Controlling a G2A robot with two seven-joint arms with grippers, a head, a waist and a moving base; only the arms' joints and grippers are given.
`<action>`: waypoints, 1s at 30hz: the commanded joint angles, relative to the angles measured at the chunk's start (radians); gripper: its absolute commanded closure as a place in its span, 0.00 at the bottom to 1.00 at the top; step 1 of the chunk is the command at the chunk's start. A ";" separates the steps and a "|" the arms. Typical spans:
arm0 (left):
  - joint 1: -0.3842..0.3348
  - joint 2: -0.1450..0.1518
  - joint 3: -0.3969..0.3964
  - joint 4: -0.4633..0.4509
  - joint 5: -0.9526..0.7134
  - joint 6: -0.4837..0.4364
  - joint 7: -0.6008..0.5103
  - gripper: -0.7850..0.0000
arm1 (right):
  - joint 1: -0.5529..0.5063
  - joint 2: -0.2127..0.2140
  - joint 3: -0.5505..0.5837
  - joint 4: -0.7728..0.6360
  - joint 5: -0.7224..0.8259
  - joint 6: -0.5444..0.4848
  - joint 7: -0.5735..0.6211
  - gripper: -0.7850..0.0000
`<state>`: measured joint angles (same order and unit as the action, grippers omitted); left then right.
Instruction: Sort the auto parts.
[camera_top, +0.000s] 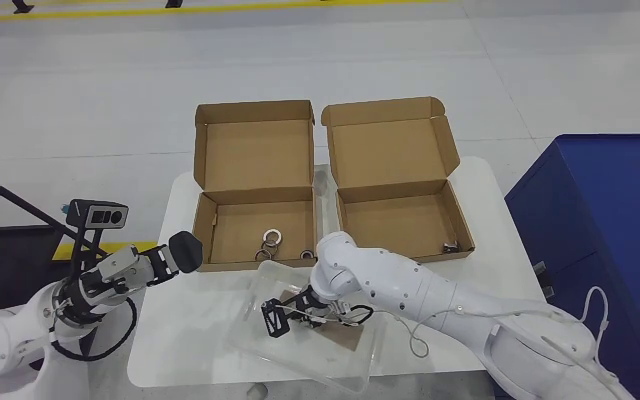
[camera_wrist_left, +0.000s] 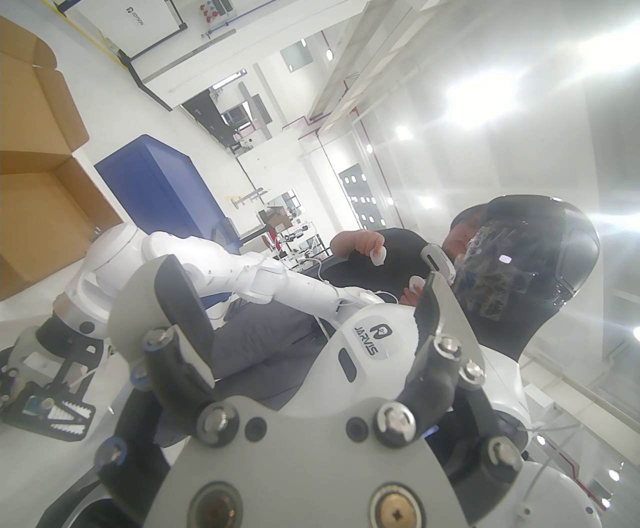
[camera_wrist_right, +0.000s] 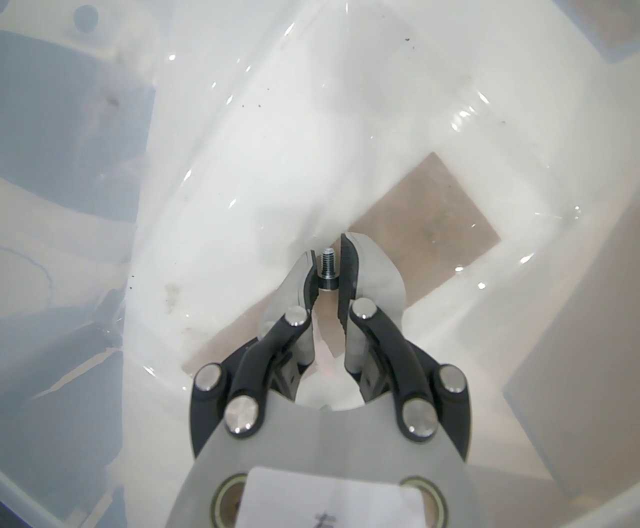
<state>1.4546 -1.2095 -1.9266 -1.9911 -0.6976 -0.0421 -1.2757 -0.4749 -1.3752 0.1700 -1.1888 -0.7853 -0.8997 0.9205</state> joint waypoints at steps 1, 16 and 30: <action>0.000 0.000 0.000 0.000 0.000 0.000 0.000 0.00 | 0.002 -0.001 0.000 -0.002 0.002 0.001 0.001 1.00; 0.000 0.000 0.000 0.000 0.000 0.000 0.000 0.00 | -0.017 0.113 0.179 -0.020 0.354 -0.113 -0.248 1.00; 0.000 0.000 0.000 0.000 0.000 0.000 0.000 0.00 | -0.066 0.175 0.228 -0.092 0.487 -0.113 -0.352 1.00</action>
<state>1.4546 -1.2095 -1.9266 -1.9911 -0.6976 -0.0421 -1.2757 -0.5410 -1.2004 0.3983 -1.2803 -0.2984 -1.0123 0.5686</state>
